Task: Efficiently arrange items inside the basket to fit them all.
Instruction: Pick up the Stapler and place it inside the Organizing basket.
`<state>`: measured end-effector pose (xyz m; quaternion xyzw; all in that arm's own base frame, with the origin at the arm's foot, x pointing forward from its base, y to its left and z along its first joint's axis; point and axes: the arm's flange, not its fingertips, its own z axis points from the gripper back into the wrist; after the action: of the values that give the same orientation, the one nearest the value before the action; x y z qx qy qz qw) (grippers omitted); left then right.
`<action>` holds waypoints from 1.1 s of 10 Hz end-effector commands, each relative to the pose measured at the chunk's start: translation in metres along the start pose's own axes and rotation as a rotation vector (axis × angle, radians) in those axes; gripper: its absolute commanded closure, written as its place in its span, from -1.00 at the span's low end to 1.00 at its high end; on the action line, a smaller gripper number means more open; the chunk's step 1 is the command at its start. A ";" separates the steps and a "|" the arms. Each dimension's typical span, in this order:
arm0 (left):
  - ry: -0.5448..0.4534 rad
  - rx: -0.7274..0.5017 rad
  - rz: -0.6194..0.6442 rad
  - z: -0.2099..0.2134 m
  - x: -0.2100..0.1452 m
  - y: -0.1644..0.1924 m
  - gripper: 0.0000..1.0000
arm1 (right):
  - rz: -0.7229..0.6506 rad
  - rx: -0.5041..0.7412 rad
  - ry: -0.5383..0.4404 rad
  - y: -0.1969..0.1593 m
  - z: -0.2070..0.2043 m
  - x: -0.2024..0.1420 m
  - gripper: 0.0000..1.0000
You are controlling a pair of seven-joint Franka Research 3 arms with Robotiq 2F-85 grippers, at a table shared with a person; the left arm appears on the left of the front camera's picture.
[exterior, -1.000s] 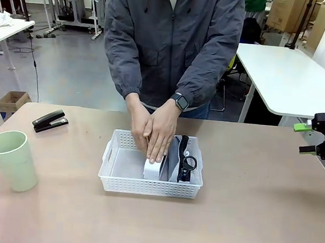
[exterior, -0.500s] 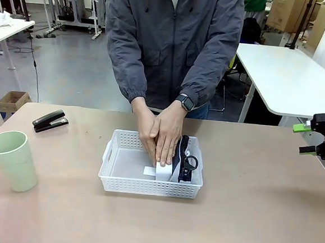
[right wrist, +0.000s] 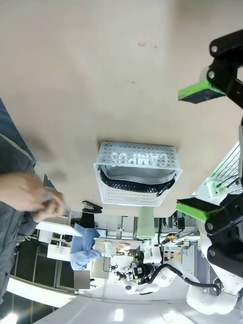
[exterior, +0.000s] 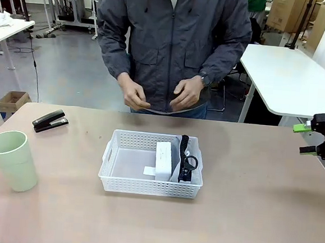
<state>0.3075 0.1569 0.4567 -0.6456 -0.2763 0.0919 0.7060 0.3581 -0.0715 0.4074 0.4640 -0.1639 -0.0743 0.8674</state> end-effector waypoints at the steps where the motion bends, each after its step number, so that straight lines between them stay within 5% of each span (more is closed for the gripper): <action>1: 0.007 -0.007 -0.003 0.000 -0.003 -0.003 -1.00 | 0.009 0.007 0.000 0.001 0.002 0.000 -1.00; 11: 0.007 -0.007 -0.003 0.000 -0.003 -0.003 -1.00 | 0.009 0.007 0.000 0.001 0.002 0.000 -1.00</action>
<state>0.3075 0.1569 0.4567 -0.6456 -0.2763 0.0919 0.7060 0.3580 -0.0715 0.4074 0.4642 -0.1637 -0.0742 0.8673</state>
